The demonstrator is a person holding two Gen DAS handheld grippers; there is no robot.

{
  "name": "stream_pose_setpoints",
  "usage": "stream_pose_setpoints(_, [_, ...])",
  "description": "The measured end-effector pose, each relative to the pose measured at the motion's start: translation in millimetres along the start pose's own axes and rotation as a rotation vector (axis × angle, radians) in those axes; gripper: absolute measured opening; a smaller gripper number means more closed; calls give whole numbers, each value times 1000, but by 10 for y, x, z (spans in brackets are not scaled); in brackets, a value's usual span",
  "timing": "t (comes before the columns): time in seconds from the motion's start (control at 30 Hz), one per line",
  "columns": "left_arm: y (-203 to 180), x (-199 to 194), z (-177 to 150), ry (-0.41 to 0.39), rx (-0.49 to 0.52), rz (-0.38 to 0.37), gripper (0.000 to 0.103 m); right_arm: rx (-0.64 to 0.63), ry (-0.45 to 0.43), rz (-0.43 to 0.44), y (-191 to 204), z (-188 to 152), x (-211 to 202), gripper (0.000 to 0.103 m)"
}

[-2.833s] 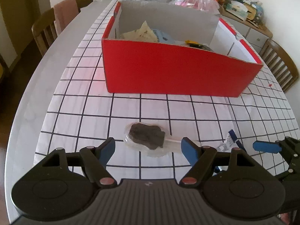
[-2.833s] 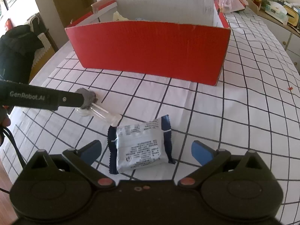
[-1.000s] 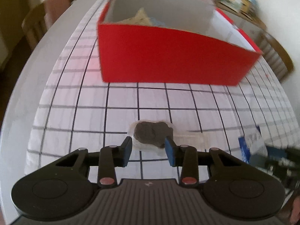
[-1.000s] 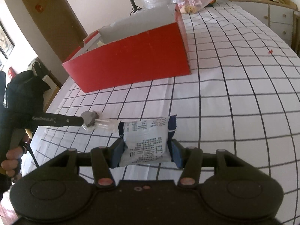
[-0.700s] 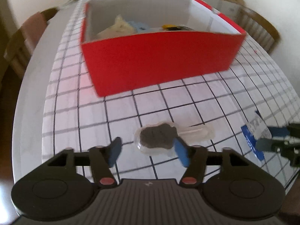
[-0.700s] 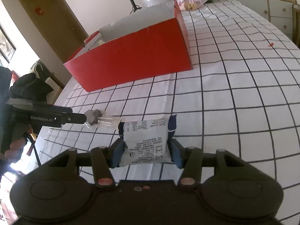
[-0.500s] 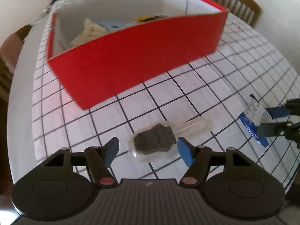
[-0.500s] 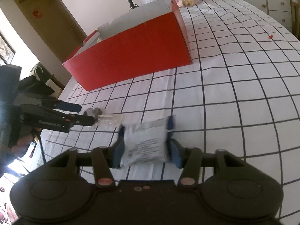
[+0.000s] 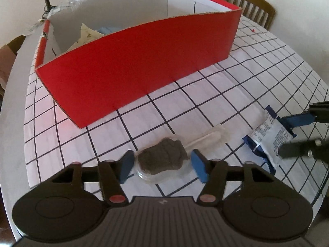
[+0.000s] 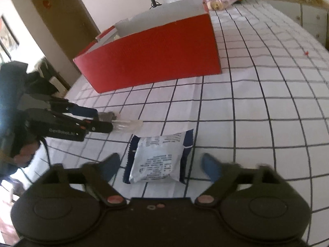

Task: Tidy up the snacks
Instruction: 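Lift both held snacks and carry them toward the red box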

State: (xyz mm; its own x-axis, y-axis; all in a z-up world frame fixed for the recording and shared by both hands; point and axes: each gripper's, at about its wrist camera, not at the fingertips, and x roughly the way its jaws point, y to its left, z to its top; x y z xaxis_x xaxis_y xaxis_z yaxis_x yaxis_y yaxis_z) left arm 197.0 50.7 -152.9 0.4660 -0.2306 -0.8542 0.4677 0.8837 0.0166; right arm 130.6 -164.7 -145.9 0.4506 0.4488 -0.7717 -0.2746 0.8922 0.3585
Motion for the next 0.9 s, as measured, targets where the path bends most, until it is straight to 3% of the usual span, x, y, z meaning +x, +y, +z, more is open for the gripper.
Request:
stream_pose_setpoints(0.4, [-37,-49,-108,-49,-126,62,58,-246,28,-207,401,19,252,89])
stream_pose_setpoints(0.5, [-39,-48,-112,-50,-139,68,58,-246,24,-200,395,21,230,82])
stream_pose_setpoints(0.57, [-35,-49,-112,-51,-148,71,58,-246,12,-195,383,26,198,62])
stream_pose_setpoints(0.63, [-39,-51,-115,-52,-157,74,58,-230,6,-188,352,31,169,58])
stream_pose_setpoints(0.9, [-10,-115,-185,-61,-260,78,58,-142,-39,-162,197,9,-8,55])
